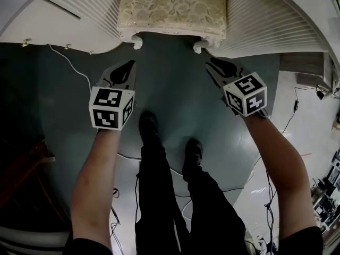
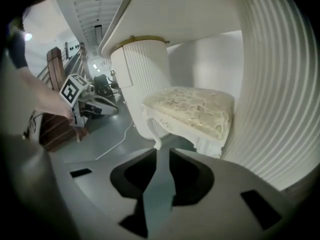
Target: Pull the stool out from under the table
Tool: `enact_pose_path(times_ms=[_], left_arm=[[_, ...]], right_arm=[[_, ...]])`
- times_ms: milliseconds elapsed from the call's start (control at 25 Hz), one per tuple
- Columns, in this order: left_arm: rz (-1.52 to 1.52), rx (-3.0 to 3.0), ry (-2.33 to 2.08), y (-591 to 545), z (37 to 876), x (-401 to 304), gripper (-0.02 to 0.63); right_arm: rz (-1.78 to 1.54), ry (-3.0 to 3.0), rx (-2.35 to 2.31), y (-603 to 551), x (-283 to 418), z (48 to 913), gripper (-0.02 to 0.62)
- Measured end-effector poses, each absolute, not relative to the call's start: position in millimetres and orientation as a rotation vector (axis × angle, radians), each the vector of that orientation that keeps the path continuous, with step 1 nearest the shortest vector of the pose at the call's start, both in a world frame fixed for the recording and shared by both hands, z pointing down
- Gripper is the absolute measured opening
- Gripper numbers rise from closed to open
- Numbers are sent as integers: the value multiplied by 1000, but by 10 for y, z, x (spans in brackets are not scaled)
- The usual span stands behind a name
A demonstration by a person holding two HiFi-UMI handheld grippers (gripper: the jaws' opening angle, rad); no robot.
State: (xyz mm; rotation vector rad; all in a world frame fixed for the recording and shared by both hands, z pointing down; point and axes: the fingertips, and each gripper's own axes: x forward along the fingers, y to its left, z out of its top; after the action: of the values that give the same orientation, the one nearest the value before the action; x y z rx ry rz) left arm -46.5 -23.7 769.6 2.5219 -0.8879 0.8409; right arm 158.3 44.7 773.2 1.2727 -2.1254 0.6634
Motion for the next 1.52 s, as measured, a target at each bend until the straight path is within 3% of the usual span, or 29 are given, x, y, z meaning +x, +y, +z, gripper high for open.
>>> enact_pose_path(times_ms=[480, 600, 760, 880, 960, 1280, 1520], left_arm=[[971, 2514, -872, -1043, 8015, -571, 3], [997, 2507, -897, -1208, 8105, -607, 76], [1046, 2507, -862, -1293, 8293, -562, 207], [1103, 2544, -763, -1294, 8425, -464, 345], [1106, 2540, -730, -1302, 8483, -433, 371], [1253, 2519, -752, -1429, 8498, -358, 362], [1156, 2457, -795, -1490, 8623, -307, 354]], right_arm=[[633, -1876, 1517, -59, 2447, 8076, 216], [691, -1873, 1493, -114, 2451, 8273, 255], [728, -1874, 1512, -179, 2440, 8434, 255], [764, -1836, 1538, -279, 2421, 8568, 268], [829, -1803, 1605, -356, 2425, 8631, 278], [810, -1771, 1508, -353, 2480, 8619, 252], [791, -1826, 1473, -381, 2443, 8628, 255]])
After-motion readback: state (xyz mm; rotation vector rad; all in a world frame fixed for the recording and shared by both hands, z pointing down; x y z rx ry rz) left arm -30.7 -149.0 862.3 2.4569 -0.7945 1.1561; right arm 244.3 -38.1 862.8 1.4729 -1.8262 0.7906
